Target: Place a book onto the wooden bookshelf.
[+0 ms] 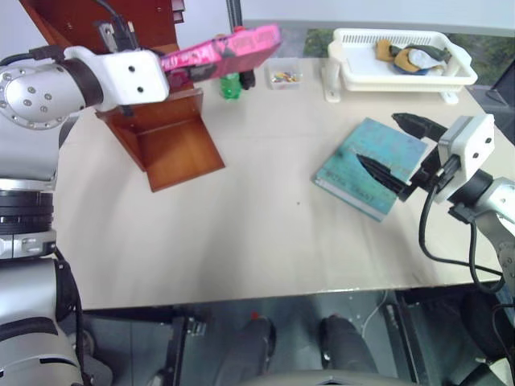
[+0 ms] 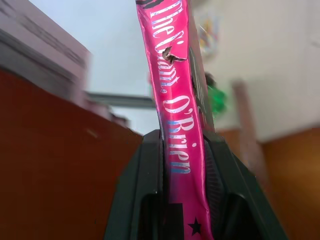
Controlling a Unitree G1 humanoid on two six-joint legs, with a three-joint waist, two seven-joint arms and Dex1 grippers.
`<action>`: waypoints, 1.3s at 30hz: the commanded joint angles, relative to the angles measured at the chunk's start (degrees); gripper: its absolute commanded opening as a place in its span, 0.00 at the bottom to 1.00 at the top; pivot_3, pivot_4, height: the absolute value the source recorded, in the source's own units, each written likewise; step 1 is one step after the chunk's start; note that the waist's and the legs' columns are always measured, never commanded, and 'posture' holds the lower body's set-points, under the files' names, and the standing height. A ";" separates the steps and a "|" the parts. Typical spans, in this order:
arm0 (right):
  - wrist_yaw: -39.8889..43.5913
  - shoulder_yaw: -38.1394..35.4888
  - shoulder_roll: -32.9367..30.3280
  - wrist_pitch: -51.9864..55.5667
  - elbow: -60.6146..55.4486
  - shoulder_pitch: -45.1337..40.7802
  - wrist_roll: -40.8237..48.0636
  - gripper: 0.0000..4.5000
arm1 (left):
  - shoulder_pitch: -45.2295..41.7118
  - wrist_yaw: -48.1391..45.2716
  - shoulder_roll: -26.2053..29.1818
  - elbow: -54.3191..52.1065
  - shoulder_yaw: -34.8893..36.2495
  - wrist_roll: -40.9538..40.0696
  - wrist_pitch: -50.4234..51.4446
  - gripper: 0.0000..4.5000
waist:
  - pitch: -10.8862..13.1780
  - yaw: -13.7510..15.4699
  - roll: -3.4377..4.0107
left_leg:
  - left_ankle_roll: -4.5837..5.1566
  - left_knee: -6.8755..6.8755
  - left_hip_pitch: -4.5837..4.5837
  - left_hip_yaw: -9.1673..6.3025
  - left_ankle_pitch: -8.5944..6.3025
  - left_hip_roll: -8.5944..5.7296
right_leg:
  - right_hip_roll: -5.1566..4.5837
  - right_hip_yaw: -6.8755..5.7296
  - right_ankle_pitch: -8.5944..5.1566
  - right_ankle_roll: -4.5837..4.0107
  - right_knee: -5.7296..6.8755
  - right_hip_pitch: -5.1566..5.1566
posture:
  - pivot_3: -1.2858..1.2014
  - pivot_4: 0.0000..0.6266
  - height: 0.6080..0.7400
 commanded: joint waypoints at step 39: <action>11.73 2.11 1.26 -2.04 8.06 -7.23 -3.13 1.00 | 20.30 -4.21 6.69 -21.95 21.71 -28.62 19.28 0.98 | 0.16 -1.04 0.22 | 0.13 -0.64 0.08 0.46 -0.09 0.14 | -0.03 0.40 0.00 -0.03 -0.04 -0.39 | 0.52 0.24 1.00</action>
